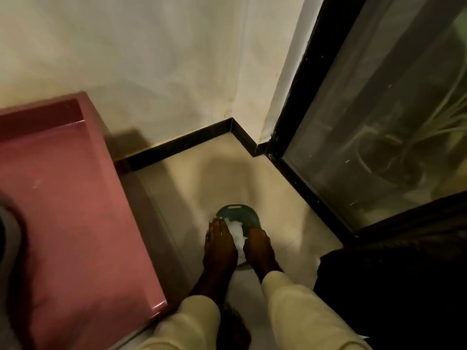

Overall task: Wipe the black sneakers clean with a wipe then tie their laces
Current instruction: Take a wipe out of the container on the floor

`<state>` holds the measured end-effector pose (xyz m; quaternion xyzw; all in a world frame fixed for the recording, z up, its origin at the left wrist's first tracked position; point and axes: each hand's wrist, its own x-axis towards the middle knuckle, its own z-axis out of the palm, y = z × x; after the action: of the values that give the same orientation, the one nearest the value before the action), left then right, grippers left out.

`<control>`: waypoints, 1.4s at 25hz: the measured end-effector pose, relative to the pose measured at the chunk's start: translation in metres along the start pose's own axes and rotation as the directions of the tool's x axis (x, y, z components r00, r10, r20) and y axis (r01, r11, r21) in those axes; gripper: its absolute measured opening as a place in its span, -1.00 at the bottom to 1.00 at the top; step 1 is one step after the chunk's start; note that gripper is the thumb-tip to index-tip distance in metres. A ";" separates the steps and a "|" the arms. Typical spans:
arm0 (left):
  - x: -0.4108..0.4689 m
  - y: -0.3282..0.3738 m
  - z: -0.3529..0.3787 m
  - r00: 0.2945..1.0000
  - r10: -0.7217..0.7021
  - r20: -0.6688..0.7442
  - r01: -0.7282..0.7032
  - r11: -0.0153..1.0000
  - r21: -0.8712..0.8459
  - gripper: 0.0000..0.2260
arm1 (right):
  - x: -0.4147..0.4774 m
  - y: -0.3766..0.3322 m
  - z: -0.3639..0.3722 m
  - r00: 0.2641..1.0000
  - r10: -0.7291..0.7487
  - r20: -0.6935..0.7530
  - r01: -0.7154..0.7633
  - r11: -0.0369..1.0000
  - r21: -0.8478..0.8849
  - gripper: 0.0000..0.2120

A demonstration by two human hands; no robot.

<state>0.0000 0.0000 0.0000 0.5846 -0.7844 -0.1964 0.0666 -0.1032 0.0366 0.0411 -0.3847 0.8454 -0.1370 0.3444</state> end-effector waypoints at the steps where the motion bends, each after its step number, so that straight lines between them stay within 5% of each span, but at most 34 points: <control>1: 0.003 -0.001 0.011 0.999 -0.034 0.041 0.035 0.999 -0.021 -0.26 | 0.008 0.002 0.005 1.000 -0.008 0.021 0.008 1.000 0.016 -0.72; 4: -0.003 -0.013 0.016 0.975 -0.132 0.179 0.142 0.989 -0.043 -0.32 | 0.030 0.008 0.031 0.997 -0.038 0.071 0.038 0.999 0.011 -0.66; 8: -0.007 -0.019 0.018 0.985 -0.098 0.142 0.108 0.992 -0.067 -0.21 | 0.050 0.010 0.065 0.987 0.041 0.153 -0.046 0.999 0.026 -0.50; 13: -0.010 -0.011 0.011 0.977 -0.064 0.202 0.080 0.994 -0.074 -0.35 | 0.068 0.016 0.073 0.981 0.096 0.166 -0.100 0.995 0.014 -0.49; 17: -0.009 -0.007 -0.001 0.976 -0.088 0.202 0.101 0.993 -0.058 -0.27 | 0.065 0.011 0.063 0.986 0.165 0.003 -0.153 0.908 0.390 -0.77; 21: -0.007 -0.002 -0.018 0.930 -0.181 0.319 0.250 0.949 -0.191 -0.23 | 0.049 -0.005 0.035 0.976 0.216 -0.021 -0.151 0.743 0.652 -0.84; 26: 0.000 0.024 -0.053 0.869 -0.369 0.329 0.493 0.694 -0.524 -0.58 | 0.035 -0.016 0.006 0.990 0.138 0.011 -0.087 0.559 0.824 -0.77; 30: -0.003 0.042 -0.090 0.762 -0.320 0.563 0.623 0.121 -0.773 -0.60 | 0.016 -0.027 -0.025 0.999 0.044 -0.013 -0.012 0.519 0.855 -0.76; 32: -0.007 0.048 -0.107 0.782 -0.274 0.560 0.593 0.053 -0.803 -0.64 | 0.011 -0.027 -0.034 0.999 0.023 -0.034 0.017 0.528 0.849 -0.74; 35: -0.014 0.060 -0.132 0.862 -0.256 0.439 0.481 0.133 -0.867 -0.63 | -0.006 -0.043 -0.061 0.999 -0.011 -0.045 0.044 0.504 0.863 -0.71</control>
<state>-0.0053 -0.0026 0.1459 0.5711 -0.3279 -0.6960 0.2861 -0.1186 0.0101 0.1092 -0.1732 0.6644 -0.5514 0.4738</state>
